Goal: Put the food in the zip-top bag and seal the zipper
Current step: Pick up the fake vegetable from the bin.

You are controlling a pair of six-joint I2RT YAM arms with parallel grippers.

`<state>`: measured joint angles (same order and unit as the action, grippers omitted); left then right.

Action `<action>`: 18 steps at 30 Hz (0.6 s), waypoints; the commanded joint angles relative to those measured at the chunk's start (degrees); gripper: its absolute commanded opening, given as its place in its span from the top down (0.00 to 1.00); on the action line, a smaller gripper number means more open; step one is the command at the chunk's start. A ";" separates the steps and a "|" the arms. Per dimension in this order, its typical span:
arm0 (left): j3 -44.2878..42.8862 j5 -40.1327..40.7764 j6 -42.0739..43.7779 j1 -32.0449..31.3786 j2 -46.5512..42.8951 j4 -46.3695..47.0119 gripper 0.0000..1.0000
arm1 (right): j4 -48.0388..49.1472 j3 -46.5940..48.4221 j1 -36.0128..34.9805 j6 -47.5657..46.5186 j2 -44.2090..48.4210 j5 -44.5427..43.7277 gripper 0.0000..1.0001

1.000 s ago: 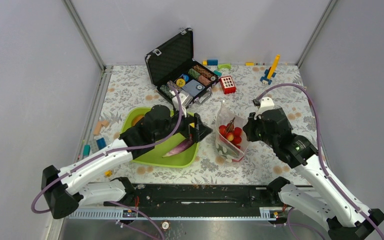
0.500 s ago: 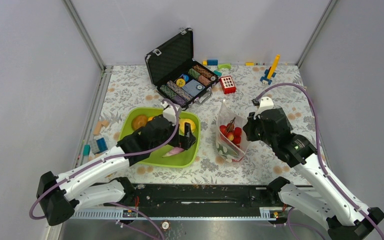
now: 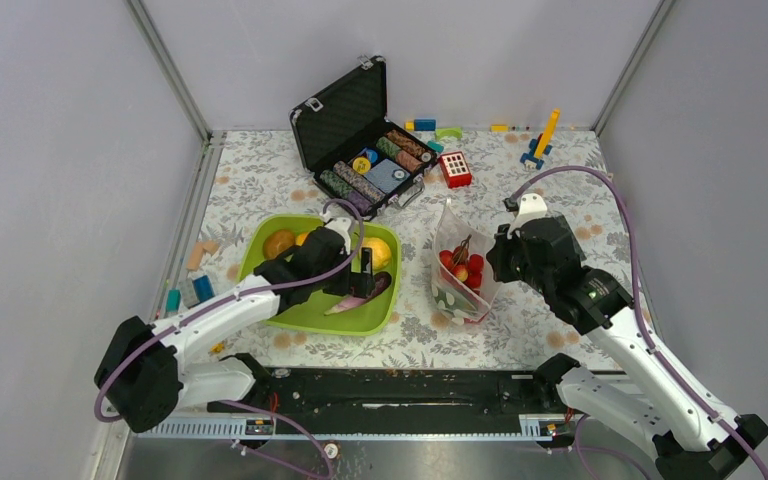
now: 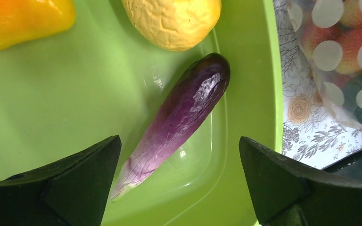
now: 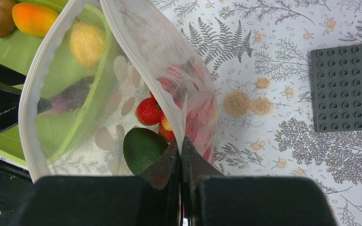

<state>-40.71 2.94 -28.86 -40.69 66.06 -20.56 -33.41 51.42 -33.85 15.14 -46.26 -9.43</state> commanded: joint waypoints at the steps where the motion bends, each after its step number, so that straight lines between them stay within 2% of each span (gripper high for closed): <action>1: -0.14 -5.47 1.78 0.43 2.30 2.33 0.01 | 1.73 0.98 0.21 -1.14 -0.40 0.08 0.97; 5: 0.03 -9.33 3.88 0.45 5.01 4.07 0.01 | 1.72 0.95 0.20 -1.29 -0.41 -0.93 0.97; 18: -4.87 -7.66 5.17 0.44 15.09 2.90 0.08 | 1.70 0.78 0.20 -1.52 -1.11 -1.46 0.97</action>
<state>-41.85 -3.64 -25.15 -40.40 80.03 -19.49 -33.15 51.42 -33.85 14.63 -47.00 -9.54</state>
